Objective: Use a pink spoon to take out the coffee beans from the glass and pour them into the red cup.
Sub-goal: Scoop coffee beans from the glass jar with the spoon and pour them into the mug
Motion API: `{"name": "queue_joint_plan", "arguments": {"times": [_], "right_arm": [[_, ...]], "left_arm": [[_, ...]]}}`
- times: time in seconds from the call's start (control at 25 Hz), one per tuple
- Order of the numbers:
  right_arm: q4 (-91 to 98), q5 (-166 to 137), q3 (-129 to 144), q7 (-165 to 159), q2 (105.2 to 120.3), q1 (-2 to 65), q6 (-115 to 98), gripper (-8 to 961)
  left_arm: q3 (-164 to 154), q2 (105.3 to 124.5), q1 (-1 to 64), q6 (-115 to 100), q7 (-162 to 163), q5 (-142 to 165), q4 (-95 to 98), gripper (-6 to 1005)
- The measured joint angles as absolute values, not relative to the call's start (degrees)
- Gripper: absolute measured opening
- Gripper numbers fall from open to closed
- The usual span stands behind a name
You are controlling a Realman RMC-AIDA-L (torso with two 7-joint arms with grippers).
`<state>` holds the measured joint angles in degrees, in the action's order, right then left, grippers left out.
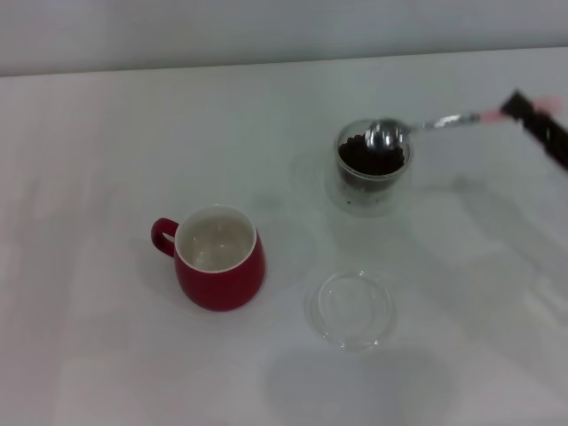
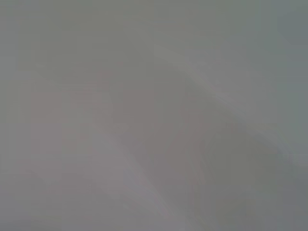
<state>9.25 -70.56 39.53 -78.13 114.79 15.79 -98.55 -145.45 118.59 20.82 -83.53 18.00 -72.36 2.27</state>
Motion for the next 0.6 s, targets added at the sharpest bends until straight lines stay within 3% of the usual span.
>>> {"name": "queue_joint_plan", "arguments": {"times": [0.6], "right_arm": [[42.76,-82.81,50.16,-87.68,114.68,18.67,-75.71,138]], "left_arm": [[-145.46,118.97,20.74,-81.21,17.94,-76.16,1.65,892]]}}
